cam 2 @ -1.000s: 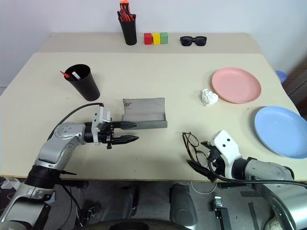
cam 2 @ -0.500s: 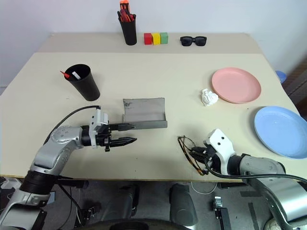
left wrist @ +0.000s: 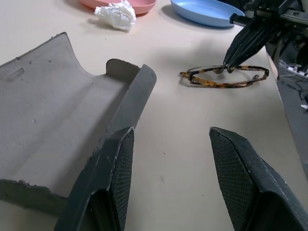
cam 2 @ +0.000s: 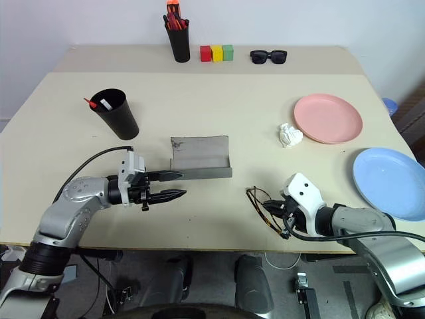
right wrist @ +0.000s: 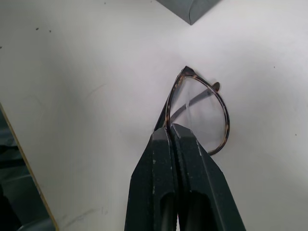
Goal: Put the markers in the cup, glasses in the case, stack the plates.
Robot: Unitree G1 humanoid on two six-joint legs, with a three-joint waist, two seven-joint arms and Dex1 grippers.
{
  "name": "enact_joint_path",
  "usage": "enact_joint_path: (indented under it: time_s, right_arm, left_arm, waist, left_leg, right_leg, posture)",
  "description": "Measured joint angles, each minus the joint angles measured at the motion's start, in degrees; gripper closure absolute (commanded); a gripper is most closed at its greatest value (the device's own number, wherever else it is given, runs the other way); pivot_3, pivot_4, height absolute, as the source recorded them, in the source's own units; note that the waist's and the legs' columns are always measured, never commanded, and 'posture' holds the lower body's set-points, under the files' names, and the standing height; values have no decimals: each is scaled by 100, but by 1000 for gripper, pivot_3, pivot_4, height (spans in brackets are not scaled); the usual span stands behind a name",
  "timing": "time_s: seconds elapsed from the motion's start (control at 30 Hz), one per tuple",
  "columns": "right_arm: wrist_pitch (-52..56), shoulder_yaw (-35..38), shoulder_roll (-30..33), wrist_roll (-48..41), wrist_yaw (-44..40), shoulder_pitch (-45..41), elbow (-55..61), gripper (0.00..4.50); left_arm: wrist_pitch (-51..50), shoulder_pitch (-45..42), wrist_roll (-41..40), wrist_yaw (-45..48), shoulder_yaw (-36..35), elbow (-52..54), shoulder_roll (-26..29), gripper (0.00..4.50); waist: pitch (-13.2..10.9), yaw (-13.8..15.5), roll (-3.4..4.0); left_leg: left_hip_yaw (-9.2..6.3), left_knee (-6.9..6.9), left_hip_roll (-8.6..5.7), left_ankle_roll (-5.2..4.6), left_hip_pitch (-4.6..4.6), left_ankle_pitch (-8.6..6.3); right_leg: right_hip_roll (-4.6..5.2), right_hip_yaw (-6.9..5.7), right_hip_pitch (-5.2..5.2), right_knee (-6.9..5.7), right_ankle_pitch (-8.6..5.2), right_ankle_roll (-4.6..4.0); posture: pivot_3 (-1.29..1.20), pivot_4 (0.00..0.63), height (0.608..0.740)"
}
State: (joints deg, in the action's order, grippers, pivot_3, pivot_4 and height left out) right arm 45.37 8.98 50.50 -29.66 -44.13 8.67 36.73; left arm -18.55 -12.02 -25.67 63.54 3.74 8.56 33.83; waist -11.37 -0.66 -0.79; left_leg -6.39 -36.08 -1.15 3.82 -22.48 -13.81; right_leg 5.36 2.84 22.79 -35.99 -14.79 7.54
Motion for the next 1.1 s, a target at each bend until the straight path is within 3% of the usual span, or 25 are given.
enact_joint_path:
  time_s: [0.43, 0.53, 0.77, 1.1]
  right_arm:
    - [53, 86, 25, -15, 83, -50, 1, 4465]
    - [120, 121, 49, -121, -20, 26, 9, 3681]
    - [122, 177, 42, -94, 100, 207, 35, 163]
    - [253, 234, 41, -195, 177, 362, 163, 68]
  left_arm:
    - [57, -39, 13, 17, 1, -74, -58, 1968]
    - [58, -98, 15, 24, 3, -96, -73, 1968]
    - [56, -129, 14, 55, 4, -109, -73, 1968]
    - [47, -130, -21, 485, 7, 7, 147, 1968]
  waist:
    - [0, 1, 0]
    - [0, 3, 0]
    - [0, 3, 0]
    - [0, 0, -1]
  left_leg:
    - [0, 0, 0, 0, -1, 0]
    - [0, 0, 0, 0, -1, 0]
    - [0, -1, 0, 0, -1, 0]
    - [0, 1, 0, 0, -1, 0]
  right_leg:
    - [0, 0, 0, 1, 0, -1]
    - [0, 0, 0, 1, 0, 0]
    - [0, 0, 0, 1, 0, -1]
    - [0, 0, 1, 2, -1, -2]
  posture:
    - [0, 150, 740]
    - [0, 150, 740]
    - [0, 150, 740]
    - [0, 150, 740]
